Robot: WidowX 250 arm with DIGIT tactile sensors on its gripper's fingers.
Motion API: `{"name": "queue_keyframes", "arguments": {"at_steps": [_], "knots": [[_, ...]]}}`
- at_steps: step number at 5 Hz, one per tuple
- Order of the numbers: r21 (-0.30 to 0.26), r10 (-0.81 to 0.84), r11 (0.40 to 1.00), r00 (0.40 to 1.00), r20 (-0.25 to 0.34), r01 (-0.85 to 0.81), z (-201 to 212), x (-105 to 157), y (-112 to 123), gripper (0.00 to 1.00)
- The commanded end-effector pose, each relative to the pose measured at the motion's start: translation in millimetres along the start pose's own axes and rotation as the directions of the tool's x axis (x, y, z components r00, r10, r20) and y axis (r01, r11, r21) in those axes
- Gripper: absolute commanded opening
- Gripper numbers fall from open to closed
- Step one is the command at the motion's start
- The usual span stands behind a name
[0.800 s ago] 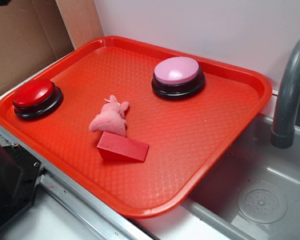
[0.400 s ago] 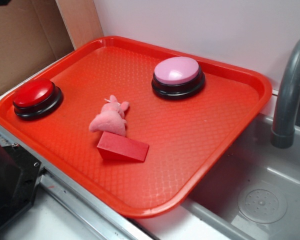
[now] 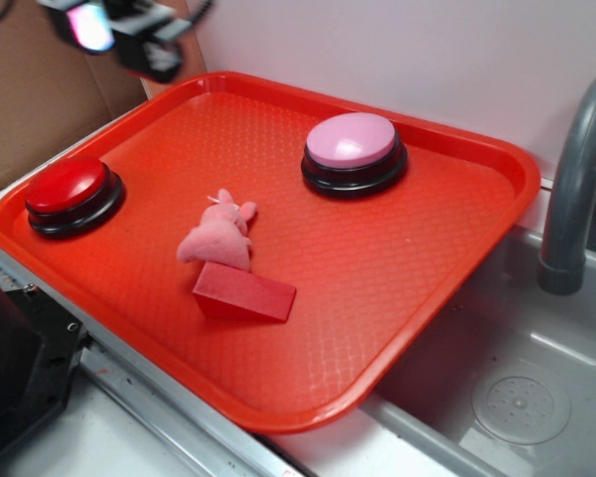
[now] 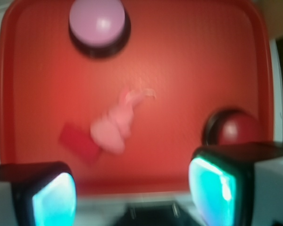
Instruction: Push the pink button.
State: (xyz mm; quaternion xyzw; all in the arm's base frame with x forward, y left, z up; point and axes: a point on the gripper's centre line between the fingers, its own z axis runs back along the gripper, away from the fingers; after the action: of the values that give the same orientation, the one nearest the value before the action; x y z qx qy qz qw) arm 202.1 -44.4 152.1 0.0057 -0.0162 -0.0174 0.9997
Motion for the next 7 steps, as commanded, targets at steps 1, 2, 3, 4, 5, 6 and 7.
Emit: {"name": "queue_keyframes", "arguments": {"at_steps": [1, 2, 3, 4, 5, 6, 7], "knots": [[-0.016, 0.024, 1.000, 1.000, 0.018, -0.023, -33.7, 72.1, -18.9, 1.00], [0.008, 0.022, 1.000, 1.000, 0.017, -0.022, -46.8, 94.0, -16.5, 1.00], [0.088, -0.020, 0.996, 0.997, 0.073, 0.013, -59.2, 97.2, -5.4, 1.00], [0.069, -0.028, 0.997, 0.994, 0.103, 0.021, -74.3, 102.0, 4.3, 1.00], [0.044, -0.029, 0.999, 0.995, 0.092, 0.025, -89.1, 110.0, 5.7, 1.00], [0.003, -0.038, 0.999, 0.997, 0.074, 0.038, -101.6, 115.9, -2.2, 1.00], [0.022, -0.038, 0.999, 0.998, 0.046, 0.037, -102.0, 113.8, -8.2, 1.00]]}}
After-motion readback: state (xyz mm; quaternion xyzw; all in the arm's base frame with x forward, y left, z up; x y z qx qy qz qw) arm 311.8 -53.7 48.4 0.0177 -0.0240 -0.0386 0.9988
